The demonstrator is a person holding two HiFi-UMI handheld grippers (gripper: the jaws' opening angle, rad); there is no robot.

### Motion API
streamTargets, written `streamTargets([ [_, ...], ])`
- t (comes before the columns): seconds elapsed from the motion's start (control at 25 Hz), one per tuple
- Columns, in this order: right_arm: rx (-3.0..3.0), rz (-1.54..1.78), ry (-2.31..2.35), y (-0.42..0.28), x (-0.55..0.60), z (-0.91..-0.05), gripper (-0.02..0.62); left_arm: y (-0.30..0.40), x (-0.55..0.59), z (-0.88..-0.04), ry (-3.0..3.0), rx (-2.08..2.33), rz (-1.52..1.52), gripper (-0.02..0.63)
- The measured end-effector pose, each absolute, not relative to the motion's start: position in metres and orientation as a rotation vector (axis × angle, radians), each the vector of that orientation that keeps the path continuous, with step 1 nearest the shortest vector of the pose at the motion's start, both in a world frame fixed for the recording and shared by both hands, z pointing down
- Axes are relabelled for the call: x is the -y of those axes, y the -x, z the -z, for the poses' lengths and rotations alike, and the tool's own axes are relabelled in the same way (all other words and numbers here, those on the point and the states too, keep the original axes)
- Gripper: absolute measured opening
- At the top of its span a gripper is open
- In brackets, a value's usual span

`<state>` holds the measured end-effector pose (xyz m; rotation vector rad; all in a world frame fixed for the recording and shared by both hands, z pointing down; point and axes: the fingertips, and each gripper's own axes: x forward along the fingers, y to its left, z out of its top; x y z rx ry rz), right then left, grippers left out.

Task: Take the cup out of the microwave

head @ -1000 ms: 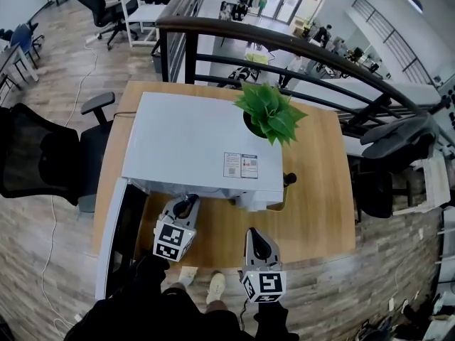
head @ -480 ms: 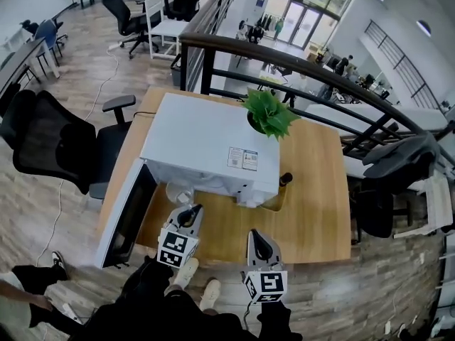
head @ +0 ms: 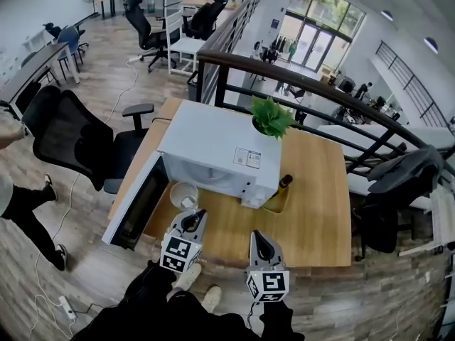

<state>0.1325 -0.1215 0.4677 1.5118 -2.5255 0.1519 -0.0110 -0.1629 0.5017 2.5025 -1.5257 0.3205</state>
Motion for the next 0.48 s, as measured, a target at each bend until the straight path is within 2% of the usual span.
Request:
streamTargets([
  [0.48,2.626,-0.078,-1.463,-0.152,0.059,-0.434,0.017,-0.009,0.070,-0.437,-2.519,1.641,-0.241,0.025],
])
